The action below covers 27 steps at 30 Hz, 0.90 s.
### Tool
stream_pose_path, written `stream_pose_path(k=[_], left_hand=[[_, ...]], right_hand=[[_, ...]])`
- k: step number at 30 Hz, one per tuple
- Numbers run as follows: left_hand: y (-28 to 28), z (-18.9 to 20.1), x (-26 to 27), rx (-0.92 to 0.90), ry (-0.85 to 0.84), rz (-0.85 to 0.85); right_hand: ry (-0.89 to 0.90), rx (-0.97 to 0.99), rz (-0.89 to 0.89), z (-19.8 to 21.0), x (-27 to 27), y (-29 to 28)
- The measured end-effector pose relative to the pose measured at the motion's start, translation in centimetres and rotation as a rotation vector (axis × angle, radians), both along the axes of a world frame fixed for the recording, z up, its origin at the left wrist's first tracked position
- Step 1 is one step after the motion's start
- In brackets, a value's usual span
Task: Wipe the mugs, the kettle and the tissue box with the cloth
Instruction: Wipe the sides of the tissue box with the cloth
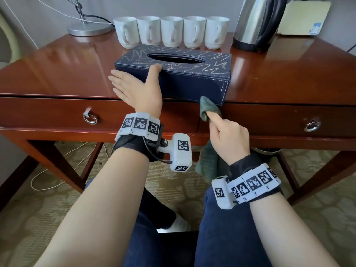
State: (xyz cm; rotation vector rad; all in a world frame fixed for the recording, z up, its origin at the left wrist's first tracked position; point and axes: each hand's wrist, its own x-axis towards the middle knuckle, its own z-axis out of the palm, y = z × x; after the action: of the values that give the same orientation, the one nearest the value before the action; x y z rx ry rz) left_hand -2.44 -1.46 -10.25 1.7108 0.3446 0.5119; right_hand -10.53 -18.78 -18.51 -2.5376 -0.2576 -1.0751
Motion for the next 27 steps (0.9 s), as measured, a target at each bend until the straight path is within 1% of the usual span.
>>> stream_pose_path(k=[3, 5, 7, 11, 14, 18, 21, 23, 26, 27], left_hand=[[-0.2, 0.0, 0.0, -0.004, -0.001, 0.010], [-0.2, 0.0, 0.0, -0.005, 0.001, 0.013], [-0.2, 0.1, 0.0, -0.003, 0.001, 0.012], [-0.2, -0.1, -0.2, -0.053, -0.012, -0.009], [-0.2, -0.1, -0.2, -0.083, -0.025, -0.012], [-0.2, -0.1, -0.1, -0.060, -0.022, -0.010], [-0.2, -0.1, -0.2, -0.039, -0.011, -0.004], [-0.1, -0.1, -0.2, -0.036, -0.014, -0.003], [-0.2, 0.1, -0.4, -0.067, -0.016, -0.015], [-0.2, 0.2, -0.4, -0.080, -0.013, -0.017]], right_hand=[[-0.069, 0.059, -0.036, -0.1, -0.4, -1.2], [-0.100, 0.110, -0.022, 0.4, -0.2, -1.2], [-0.091, 0.126, 0.013, 0.8, 0.2, -0.7], [-0.041, 0.065, 0.033, 0.1, 0.2, -1.0], [-0.087, 0.032, 0.007, 0.0, -0.2, -2.0], [-0.134, 0.162, 0.021, 1.9, 0.3, -1.8], [-0.128, 0.228, 0.067, 3.4, 0.8, -0.8], [-0.092, 0.201, 0.078, 3.7, 0.8, -0.5], [-0.001, 0.105, 0.069, 3.1, 0.2, -1.1], [0.000, 0.094, 0.064, 2.9, 0.0, -1.3]])
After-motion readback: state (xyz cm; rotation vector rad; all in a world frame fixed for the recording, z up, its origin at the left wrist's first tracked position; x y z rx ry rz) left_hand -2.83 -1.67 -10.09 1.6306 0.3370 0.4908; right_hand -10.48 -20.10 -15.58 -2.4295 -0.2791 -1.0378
